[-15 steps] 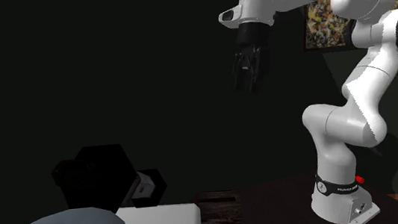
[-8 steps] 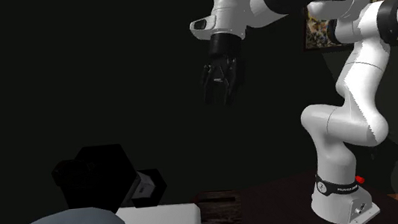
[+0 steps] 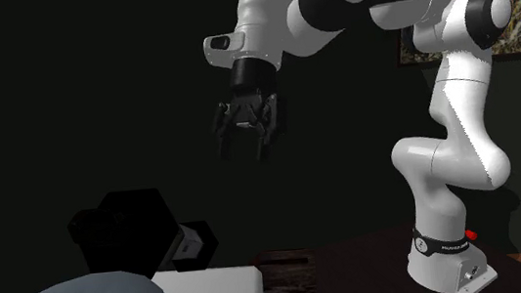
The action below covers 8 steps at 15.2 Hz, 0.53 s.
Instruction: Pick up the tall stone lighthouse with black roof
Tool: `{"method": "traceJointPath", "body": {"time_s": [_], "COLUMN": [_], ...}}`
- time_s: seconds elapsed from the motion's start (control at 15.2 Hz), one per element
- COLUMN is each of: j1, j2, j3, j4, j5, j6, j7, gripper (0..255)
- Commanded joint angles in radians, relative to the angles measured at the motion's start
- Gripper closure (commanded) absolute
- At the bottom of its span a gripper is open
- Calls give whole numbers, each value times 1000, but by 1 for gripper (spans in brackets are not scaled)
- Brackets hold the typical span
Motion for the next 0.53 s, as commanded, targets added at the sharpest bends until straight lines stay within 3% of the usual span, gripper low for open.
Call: {"method": "traceJointPath", "body": {"time_s": [0.0,0.46], "j1": [33,110], "j2": [62,288], "j3": [-25,-60], "j4": [47,263], "j5": [53,256], "j6": [21,13], "j7": [-111,-455], "gripper": [0,0]}}
